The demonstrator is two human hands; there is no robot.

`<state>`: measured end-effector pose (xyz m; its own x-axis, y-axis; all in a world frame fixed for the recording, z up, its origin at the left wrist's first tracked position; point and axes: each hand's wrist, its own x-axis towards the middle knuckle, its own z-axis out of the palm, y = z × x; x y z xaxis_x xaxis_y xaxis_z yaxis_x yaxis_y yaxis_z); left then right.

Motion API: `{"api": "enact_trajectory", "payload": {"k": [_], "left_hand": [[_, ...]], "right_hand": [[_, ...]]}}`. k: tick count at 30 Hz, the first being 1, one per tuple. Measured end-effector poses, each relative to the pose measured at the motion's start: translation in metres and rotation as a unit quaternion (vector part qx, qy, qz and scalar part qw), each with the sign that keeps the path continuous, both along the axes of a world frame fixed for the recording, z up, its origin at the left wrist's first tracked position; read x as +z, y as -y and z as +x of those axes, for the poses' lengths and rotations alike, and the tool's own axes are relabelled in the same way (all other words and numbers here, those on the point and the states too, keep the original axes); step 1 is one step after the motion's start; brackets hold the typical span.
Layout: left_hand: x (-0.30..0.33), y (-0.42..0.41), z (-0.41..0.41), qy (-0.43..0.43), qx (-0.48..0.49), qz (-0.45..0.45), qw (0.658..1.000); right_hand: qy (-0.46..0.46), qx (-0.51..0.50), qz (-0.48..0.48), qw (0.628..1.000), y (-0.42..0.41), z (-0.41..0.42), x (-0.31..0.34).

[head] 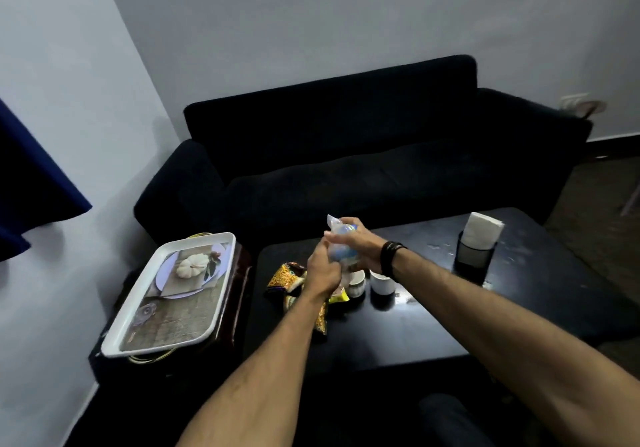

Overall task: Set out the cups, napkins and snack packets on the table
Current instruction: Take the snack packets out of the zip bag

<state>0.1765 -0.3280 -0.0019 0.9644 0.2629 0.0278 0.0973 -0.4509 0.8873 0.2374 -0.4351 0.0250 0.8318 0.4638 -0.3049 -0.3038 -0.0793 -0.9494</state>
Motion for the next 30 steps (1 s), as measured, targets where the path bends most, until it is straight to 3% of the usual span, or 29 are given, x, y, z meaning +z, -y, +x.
{"api": "enact_trajectory", "payload": {"k": [5,10,16,23,30], "left_hand": [[-0.004,0.018,0.003,-0.033,-0.086,-0.022,0.995],[-0.008,0.072,0.006,-0.065,-0.159,-0.064,0.983],[-0.015,0.149,0.019,-0.093,-0.257,0.076,0.959],[-0.044,0.264,0.020,-0.102,-0.368,0.158,0.911],[-0.105,0.365,-0.005,-0.153,-0.484,0.216,0.834]], "right_hand": [[0.031,-0.037,-0.015,0.999,0.053,0.001,-0.013],[0.077,-0.185,-0.045,0.979,0.127,-0.004,-0.018],[0.078,-0.280,-0.057,0.955,0.245,-0.002,-0.025],[0.052,-0.347,-0.139,0.926,0.400,-0.051,-0.072],[-0.046,-0.312,-0.252,0.915,0.503,-0.131,-0.146]]}}
